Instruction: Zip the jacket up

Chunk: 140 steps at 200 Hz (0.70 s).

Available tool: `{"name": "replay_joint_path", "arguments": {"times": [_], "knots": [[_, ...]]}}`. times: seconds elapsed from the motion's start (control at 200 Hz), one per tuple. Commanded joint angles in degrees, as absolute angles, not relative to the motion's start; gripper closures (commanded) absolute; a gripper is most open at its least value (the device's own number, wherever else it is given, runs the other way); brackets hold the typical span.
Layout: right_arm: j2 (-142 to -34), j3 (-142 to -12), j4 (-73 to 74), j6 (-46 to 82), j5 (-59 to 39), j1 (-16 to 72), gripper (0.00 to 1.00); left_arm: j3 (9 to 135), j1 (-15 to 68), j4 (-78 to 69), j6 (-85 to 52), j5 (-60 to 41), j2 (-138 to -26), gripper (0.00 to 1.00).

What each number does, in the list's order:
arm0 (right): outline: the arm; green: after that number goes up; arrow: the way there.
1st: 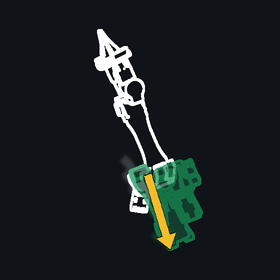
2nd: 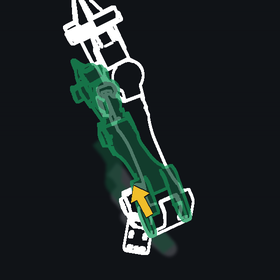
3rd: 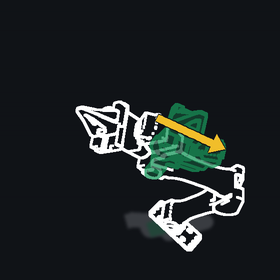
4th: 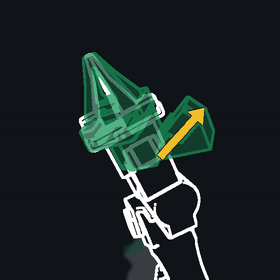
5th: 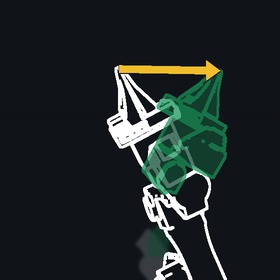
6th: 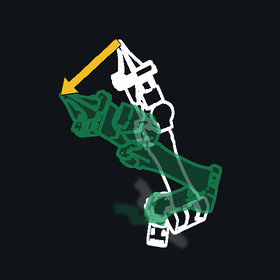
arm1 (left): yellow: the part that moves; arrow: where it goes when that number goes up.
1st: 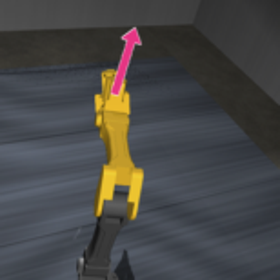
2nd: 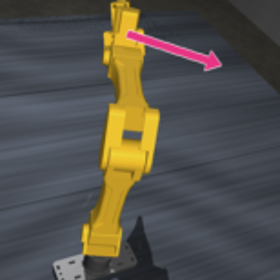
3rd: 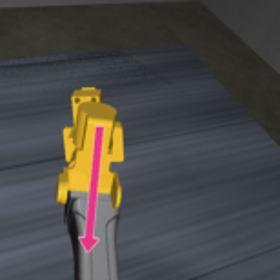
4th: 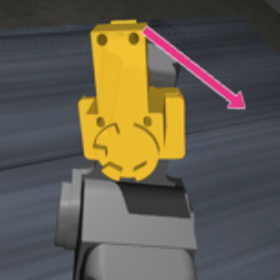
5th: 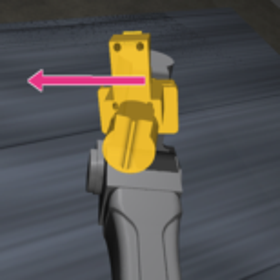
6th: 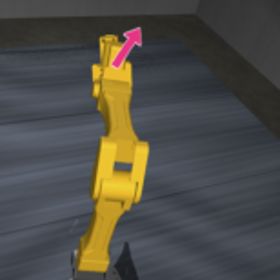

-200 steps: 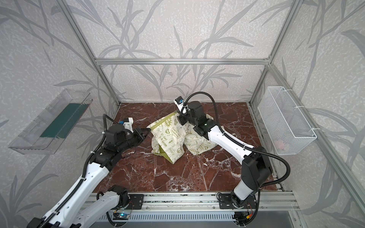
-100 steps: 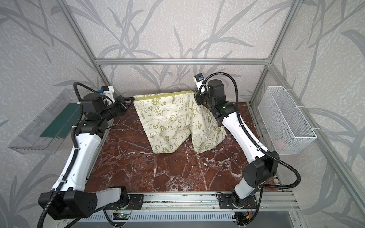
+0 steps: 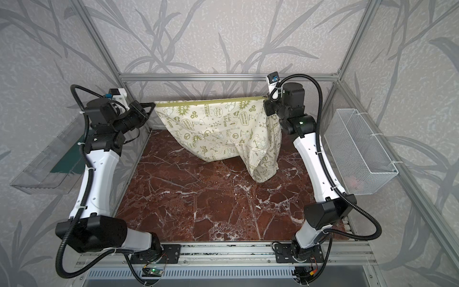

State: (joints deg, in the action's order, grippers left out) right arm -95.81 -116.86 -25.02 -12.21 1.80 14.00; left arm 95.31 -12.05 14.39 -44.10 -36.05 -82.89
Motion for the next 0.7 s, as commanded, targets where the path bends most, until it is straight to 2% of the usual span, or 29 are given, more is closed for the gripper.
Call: {"name": "replay_joint_path", "arguments": {"times": [0.0,0.16,0.335,0.37,0.435,0.49,0.635,0.695], "knots": [[-95.47,-120.23,-24.06,-13.35,10.80,11.04,1.00,97.29,-14.36,12.46,-44.15,-33.03,-83.64,1.00],[-95.61,-120.11,-25.55,-12.59,13.25,9.42,1.00,94.36,-15.01,9.85,-45.95,-34.32,-83.94,1.00],[-93.25,-115.93,-30.93,-10.57,-2.09,9.62,1.00,88.55,-11.45,8.64,-43.59,-38.28,-83.03,1.00],[-92.34,-112.86,-31.28,-10.73,-3.04,10.17,1.00,86.09,-8.86,6.43,-39.03,-40.18,-82.31,0.86],[-90.04,-106.26,-30.83,-12.63,-3.33,11.24,1.00,79.43,-1.26,3.82,-28.28,-37.32,-79.56,0.75],[-88.45,-101.28,-29.66,-13.29,-2.61,11.82,1.00,72.82,5.57,-1.32,-19.06,-36.26,-78.16,0.57],[-84.91,-95.02,-29.49,-13.67,-0.73,12.31,1.00,59.07,19.88,-27.30,-5.07,-39.53,-83.57,0.35],[-83.63,-93.78,-29.73,-14.13,-0.71,12.30,1.00,59.51,23.02,-35.03,-0.59,-43.92,-89.59,0.32]]}}
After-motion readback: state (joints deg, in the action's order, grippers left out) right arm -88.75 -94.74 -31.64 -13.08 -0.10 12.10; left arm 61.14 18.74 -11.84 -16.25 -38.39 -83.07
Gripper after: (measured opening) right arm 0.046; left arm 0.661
